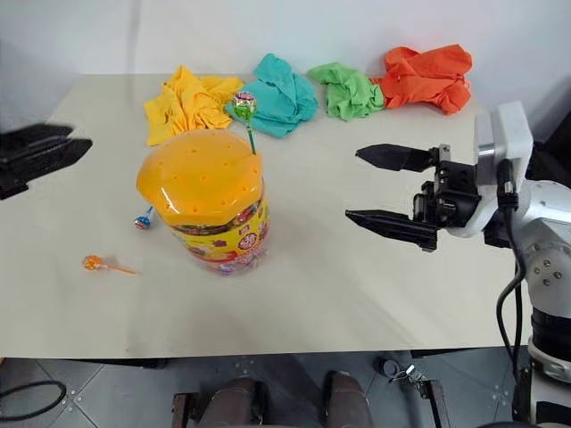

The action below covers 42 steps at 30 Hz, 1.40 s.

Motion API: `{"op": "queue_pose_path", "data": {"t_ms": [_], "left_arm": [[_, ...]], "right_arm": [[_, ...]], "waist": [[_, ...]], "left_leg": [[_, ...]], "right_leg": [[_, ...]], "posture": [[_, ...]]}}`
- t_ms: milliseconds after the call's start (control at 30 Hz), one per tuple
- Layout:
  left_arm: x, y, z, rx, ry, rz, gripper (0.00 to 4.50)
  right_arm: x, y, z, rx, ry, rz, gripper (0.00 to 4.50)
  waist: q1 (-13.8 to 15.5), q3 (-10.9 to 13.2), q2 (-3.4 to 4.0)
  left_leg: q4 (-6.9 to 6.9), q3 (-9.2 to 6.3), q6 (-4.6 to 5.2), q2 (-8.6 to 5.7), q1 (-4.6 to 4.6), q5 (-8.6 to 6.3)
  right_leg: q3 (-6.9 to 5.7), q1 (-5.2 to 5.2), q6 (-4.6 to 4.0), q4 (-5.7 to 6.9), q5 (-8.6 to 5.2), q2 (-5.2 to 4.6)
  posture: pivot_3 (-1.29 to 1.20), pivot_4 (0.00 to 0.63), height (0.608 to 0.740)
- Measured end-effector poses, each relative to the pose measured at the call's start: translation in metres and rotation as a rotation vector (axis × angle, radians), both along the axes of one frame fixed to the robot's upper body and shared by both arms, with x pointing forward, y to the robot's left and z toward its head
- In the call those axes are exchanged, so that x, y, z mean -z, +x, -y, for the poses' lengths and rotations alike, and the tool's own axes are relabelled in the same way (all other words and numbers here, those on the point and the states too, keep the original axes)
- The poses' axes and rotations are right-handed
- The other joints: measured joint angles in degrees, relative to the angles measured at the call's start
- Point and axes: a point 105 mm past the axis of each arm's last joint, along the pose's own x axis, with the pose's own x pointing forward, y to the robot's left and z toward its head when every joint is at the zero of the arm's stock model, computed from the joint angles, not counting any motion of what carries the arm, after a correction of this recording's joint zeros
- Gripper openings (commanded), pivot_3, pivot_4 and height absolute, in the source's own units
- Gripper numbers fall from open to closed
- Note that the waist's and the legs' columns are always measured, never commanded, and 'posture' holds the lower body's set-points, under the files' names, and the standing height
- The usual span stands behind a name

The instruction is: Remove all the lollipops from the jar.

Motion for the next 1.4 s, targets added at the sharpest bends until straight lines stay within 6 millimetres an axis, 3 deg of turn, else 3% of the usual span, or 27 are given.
{"op": "queue_pose_path", "data": {"t_ms": [167,367,467,567,800,1167,1400], "left_arm": [[-0.008,0.001,0.03,0.307,-0.003,0.122,4.49],[-0.002,0.005,0.043,0.554,0.06,0.164,4.49],[-0.003,0.015,0.044,0.54,0.073,0.157,4.49],[0.0,0.02,0.041,0.514,0.083,0.142,4.49],[0.003,0.022,0.035,0.488,0.082,0.139,4.49],[0.013,-0.008,0.021,0.478,0.078,0.159,4.49],[0.024,-0.025,-0.017,0.287,0.072,0.129,4.49]], "right_arm": [[0.0,0.008,-0.001,0.084,0.013,-0.063,4.5],[-0.031,0.022,-0.016,0.181,0.089,0.008,4.5],[-0.033,0.032,-0.031,0.194,0.053,-0.043,4.5],[-0.022,0.039,-0.047,0.153,0.015,-0.139,4.5],[-0.018,0.043,-0.081,0.01,-0.01,-0.224,4.5],[-0.029,0.062,-0.125,-0.127,0.015,-0.211,4.5],[-0.032,0.078,-0.133,-0.122,0.014,-0.2,4.5]], "waist": [[-0.2,0.0,0.0],[-0.6,0.0,0.0],[-1.1,0.0,0.0],[-1.5,0.0,0.0],[-1.6,0.0,0.0],[-3.1,0.0,0.02],[-3.6,0.0,0.04]], "left_leg": [[0.01,0.03,0.0,0.0,0.0,0.0],[0.02,0.05,0.01,0.01,-0.01,0.01],[0.01,0.03,0.02,0.02,-0.02,0.01],[0.01,0.04,0.07,0.01,-0.05,-0.02],[0.02,0.04,0.08,0.02,-0.1,-0.03],[0.01,-0.03,0.08,0.03,-0.14,-0.03],[-0.05,-0.01,0.08,0.04,-0.14,-0.03]], "right_leg": [[0.02,-0.02,0.0,-0.01,0.0,0.02],[0.01,-0.03,0.0,0.0,0.0,0.04],[0.01,-0.04,0.0,-0.01,0.0,0.03],[0.0,-0.05,0.0,-0.02,0.0,0.03],[-0.01,-0.11,0.01,-0.01,0.0,0.02],[-0.04,-0.15,0.0,0.04,0.0,0.01],[-0.05,-0.2,0.0,0.04,0.0,0.01]], "posture": [[0.0,0.15,0.74],[0.0,0.15,0.74],[0.0,0.15,0.74],[0.0,0.15,0.74],[0.0,0.15,0.74],[0.0,0.15,0.74],[0.0,0.15,0.74]]}}
